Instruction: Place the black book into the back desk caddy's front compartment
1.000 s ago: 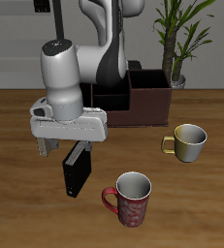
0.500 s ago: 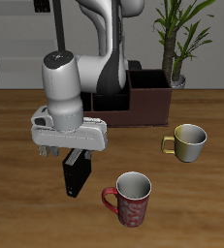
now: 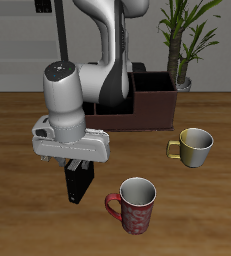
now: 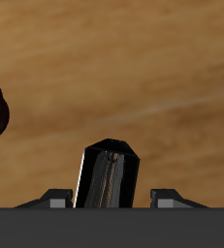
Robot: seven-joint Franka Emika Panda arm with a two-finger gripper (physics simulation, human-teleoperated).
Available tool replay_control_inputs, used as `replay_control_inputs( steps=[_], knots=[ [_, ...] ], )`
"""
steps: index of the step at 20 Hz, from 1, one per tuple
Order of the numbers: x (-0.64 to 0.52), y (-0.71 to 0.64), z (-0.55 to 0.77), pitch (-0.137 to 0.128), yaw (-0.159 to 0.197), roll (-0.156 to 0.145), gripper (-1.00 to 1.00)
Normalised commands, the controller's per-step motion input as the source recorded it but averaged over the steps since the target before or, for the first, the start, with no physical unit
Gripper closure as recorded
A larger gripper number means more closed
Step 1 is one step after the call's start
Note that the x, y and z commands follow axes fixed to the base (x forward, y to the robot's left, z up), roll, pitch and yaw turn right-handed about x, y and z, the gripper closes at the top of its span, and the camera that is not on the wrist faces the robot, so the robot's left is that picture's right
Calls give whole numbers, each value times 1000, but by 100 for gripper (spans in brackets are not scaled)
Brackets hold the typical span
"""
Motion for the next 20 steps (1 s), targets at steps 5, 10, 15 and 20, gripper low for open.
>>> replay_control_inputs(
  steps=[5,10,15,20],
  knots=[
    [-17,19,-59,5,0,9,100],
    [-62,127,107,-7,22,19,100],
    [-196,249,337,-18,79,33,100],
    [-236,186,428,-14,86,15,100]
  ],
)
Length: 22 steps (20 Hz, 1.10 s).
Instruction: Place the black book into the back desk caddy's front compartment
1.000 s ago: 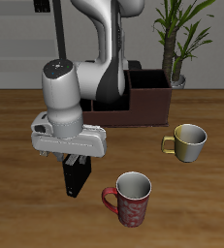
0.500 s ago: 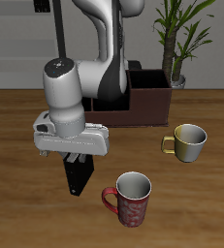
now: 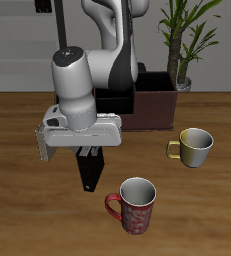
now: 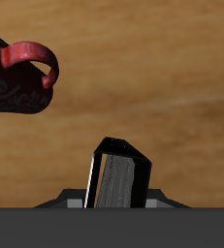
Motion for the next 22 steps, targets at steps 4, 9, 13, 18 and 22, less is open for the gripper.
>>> replay_control_inputs(
  steps=[4,9,13,18,22],
  knots=[
    [-375,158,536,15,133,16,100],
    [-412,185,450,2,183,17,100],
    [-338,168,350,-32,134,12,100],
    [-269,85,312,-15,88,4,100],
    [-327,64,327,-20,144,-25,100]
  ],
)
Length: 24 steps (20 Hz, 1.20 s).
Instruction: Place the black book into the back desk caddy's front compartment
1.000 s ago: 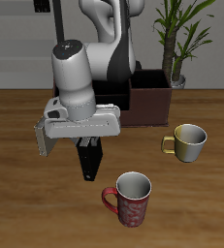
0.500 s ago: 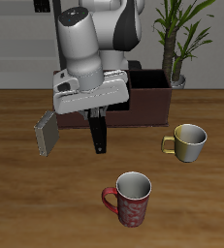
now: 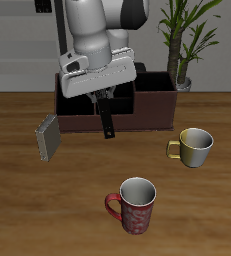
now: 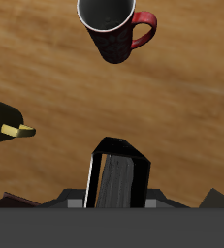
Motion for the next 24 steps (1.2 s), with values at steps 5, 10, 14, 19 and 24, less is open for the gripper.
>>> replay_control_inputs(
  steps=[5,10,14,19,24],
  knots=[
    [-362,-65,377,-25,141,-46,100],
    [-350,5,231,-7,123,-40,100],
    [-315,51,66,11,172,-37,100],
    [-245,37,76,0,145,-27,100],
    [-271,54,157,-26,164,-48,100]
  ],
)
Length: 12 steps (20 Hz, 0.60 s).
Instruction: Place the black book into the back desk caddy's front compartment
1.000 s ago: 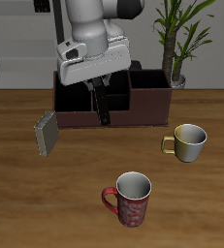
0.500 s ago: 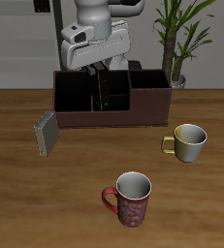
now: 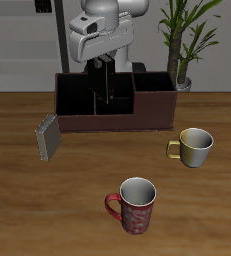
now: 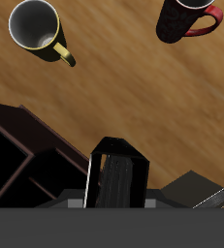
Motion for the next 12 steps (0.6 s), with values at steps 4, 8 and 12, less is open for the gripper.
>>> replay_control_inputs(
  steps=[4,8,12],
  knots=[
    [-197,71,209,-11,142,-36,100],
    [-90,57,111,-9,114,-39,100],
    [-68,95,18,33,136,-39,100]
  ],
)
